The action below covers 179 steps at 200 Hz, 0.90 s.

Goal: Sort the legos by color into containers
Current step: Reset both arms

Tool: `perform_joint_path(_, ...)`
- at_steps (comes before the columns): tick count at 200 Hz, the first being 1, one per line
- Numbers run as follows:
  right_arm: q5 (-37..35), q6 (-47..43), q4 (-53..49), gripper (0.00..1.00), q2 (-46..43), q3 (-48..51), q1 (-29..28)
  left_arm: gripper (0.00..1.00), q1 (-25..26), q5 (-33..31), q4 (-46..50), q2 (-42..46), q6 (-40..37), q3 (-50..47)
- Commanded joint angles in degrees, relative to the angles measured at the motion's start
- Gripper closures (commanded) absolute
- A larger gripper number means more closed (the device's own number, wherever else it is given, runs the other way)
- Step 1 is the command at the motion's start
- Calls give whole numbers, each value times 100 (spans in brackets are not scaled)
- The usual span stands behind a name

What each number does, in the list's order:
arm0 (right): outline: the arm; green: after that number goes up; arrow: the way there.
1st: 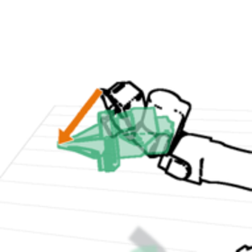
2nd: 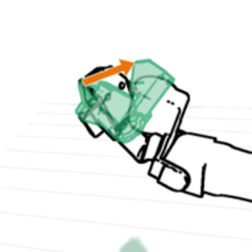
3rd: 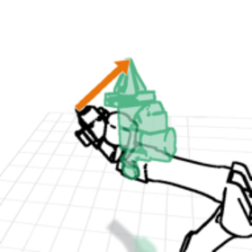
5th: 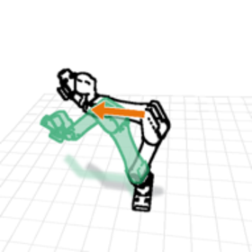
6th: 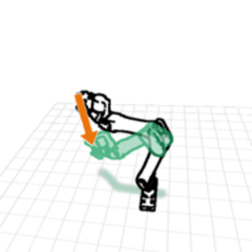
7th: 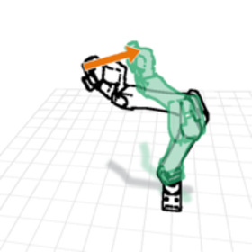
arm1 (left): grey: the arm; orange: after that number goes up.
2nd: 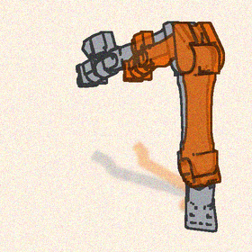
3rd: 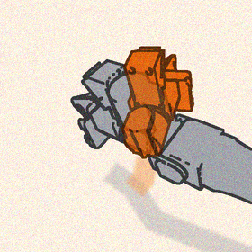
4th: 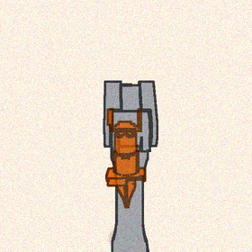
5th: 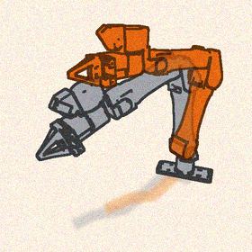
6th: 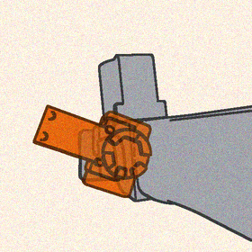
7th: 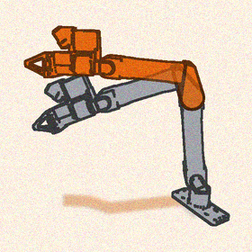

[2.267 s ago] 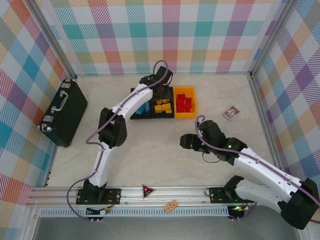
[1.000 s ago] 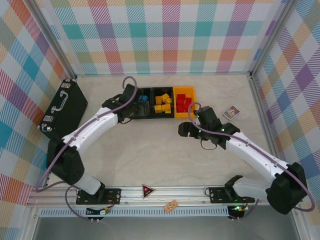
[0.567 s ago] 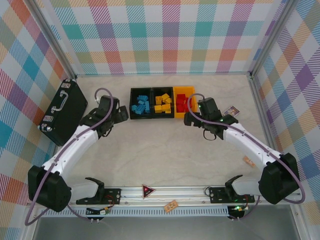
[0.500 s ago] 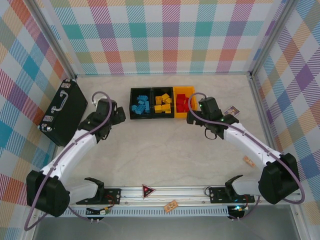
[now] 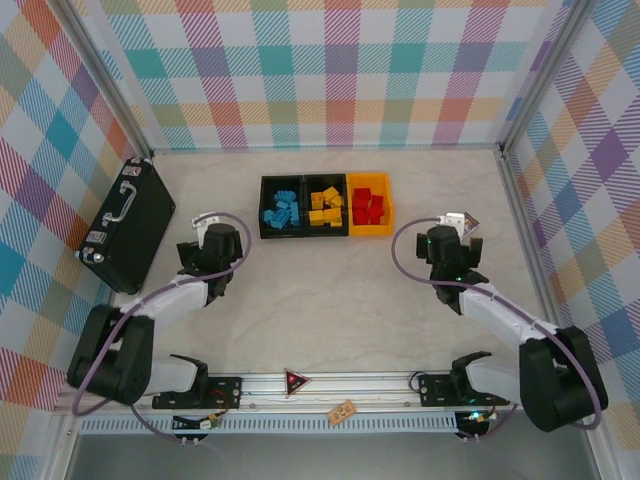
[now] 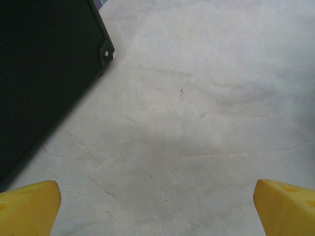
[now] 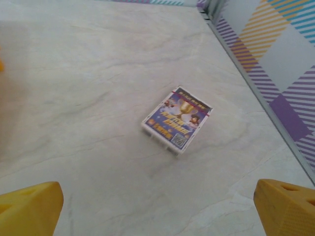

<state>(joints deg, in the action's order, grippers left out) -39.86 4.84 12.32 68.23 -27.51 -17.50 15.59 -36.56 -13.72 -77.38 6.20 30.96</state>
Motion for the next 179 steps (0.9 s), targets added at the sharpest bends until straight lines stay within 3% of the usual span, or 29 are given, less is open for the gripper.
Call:
perform_joint_path(1, 306, -439, 1820, 1, 414, 430, 183, 0, -74, -72, -1611, -363, -447, -184)
perform_joint_path(17, 700, -507, 2974, 1, 860, 691, 357, 1, -75, -79, -2449, -586, -756, -476)
perform_joint_path(27, 890, -518, 3207, 1, 1006, 683, 408, 0, -90, 216, -2752, -603, -959, -600)
perform_joint_path(46, 1756, -938, 3534, 1, 1382, 625, 567, 0, -161, 692, -4259, -1139, -1311, -990)
perform_joint_path(57, 1882, -1003, 4370, 1, 1838, 698, 682, 0, -238, 870, -3454, -969, -1132, -784)
perform_joint_path(69, 2370, -744, 3569, 1, 1596, 556, 907, 1, -373, 1124, -3401, -1071, -1105, -669)
perform_joint_path(88, 3296, -461, 3987, 1, 1951, 678, 1420, 0, -798, 1925, -2750, -1137, -805, -346)
perform_joint_path(93, 3124, -458, 4478, 1, 2169, 687, 1430, 0, -938, 2214, -2771, -1105, -695, -443)
perform_joint_path(98, 3049, -379, 4096, 1, 2050, 591, 1429, 1, -1048, 2488, -3023, -1146, -660, -665)
perform_joint_path(106, 3102, -313, 3653, 1, 1979, 486, 1458, 1, -1046, 2305, -4321, -1487, -719, -966)
perform_joint_path(116, 3045, -350, 3941, 1, 2026, 540, 1466, 0, -1042, 2223, -3338, -1185, -573, -760)
perform_joint_path(126, 3023, -305, 3794, 1, 2003, 517, 1469, 0, -957, 2078, -3970, -1398, -715, -867)
perform_joint_path(137, 2902, -344, 3946, 1, 2011, 571, 1419, 0, -934, 2029, -3599, -1282, -656, -796)
perform_joint_path(179, 2939, -350, 3868, 1, 1990, 555, 1409, 1, -927, 2012, -3707, -1319, -681, -817)
